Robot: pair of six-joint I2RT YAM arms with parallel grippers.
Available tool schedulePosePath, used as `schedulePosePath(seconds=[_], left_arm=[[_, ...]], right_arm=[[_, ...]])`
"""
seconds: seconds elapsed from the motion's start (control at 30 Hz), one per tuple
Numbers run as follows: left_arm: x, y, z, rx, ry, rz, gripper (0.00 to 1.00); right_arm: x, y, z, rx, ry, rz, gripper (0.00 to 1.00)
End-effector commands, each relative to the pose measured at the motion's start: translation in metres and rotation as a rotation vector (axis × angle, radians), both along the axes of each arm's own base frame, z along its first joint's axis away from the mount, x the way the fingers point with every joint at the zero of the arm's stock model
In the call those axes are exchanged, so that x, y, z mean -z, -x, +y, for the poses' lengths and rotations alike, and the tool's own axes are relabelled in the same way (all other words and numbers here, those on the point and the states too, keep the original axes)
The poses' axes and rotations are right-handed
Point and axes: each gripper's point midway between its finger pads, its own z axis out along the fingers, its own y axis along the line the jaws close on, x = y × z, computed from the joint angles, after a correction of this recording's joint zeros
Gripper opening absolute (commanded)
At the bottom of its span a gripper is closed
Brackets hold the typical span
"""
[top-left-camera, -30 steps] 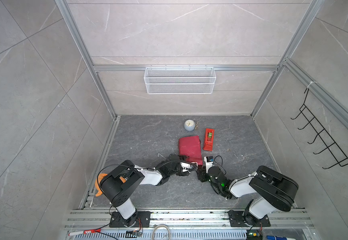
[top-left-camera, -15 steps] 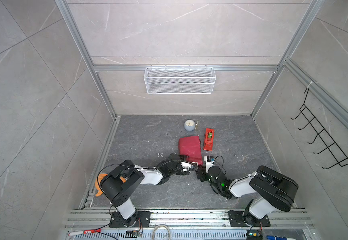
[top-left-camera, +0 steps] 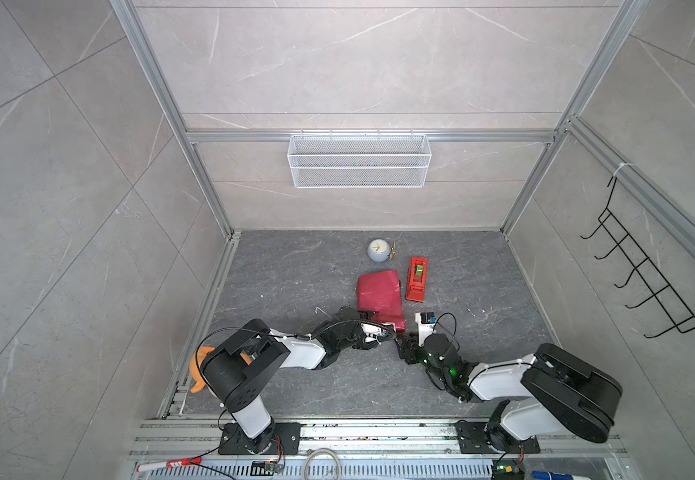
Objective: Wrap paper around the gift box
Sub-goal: 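Move the right gripper to the red tape dispenser while the left gripper holds the flap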
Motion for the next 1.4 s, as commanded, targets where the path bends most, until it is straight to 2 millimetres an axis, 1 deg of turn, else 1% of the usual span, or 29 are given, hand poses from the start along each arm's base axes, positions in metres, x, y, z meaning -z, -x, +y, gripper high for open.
schedulePosePath(seconds=[0.0,0.03,0.13,0.2,0.3,0.4,0.47,0.57,0.63,0.73,0.8,0.93,1.07,1.17,1.37], left_arm=[[0.034,0.003,0.021,-0.048,-0.088,0.073,0.66],[0.034,0.002,0.021,-0.048,-0.086,0.072,0.66],[0.034,0.003,0.021,-0.046,-0.083,0.073,0.66],[0.034,0.003,0.021,-0.045,-0.083,0.076,0.66],[0.034,0.003,0.021,-0.044,-0.081,0.075,0.66],[0.035,0.003,0.022,-0.047,-0.082,0.078,0.66],[0.034,0.003,0.021,-0.048,-0.079,0.076,0.66],[0.033,0.003,0.021,-0.049,-0.076,0.076,0.66],[0.033,0.002,0.021,-0.05,-0.075,0.075,0.66],[0.033,0.002,0.021,-0.05,-0.076,0.074,0.67],[0.033,0.003,0.022,-0.05,-0.075,0.075,0.67],[0.034,0.003,0.02,-0.043,-0.073,0.085,0.66],[0.035,0.004,0.019,-0.04,-0.071,0.093,0.66],[0.034,0.004,0.02,-0.043,-0.074,0.091,0.66],[0.034,0.004,0.019,-0.04,-0.072,0.091,0.66]], right_arm=[[0.007,0.011,-0.015,-0.018,0.07,0.045,0.65],[0.004,0.012,-0.017,-0.023,0.069,0.049,0.65],[-0.015,0.011,-0.029,-0.015,0.055,0.071,0.67],[-0.033,0.005,-0.039,0.003,0.037,0.094,0.69],[-0.06,-0.008,-0.051,0.02,0.002,0.133,0.71],[-0.084,-0.03,-0.057,0.014,-0.048,0.219,0.71],[-0.092,-0.047,-0.062,0.007,-0.114,0.293,0.71],[-0.106,-0.076,-0.068,-0.013,-0.244,0.353,0.69],[-0.111,-0.098,-0.07,-0.034,-0.312,0.39,0.68],[-0.106,-0.126,-0.074,-0.021,-0.349,0.425,0.64],[-0.101,-0.141,-0.073,-0.023,-0.376,0.446,0.6],[-0.083,-0.165,-0.072,-0.012,-0.384,0.498,0.53],[-0.063,-0.176,-0.073,0.004,-0.378,0.544,0.51],[-0.05,-0.18,-0.071,-0.001,-0.384,0.576,0.49],[-0.032,-0.177,-0.072,0.004,-0.376,0.61,0.46]])
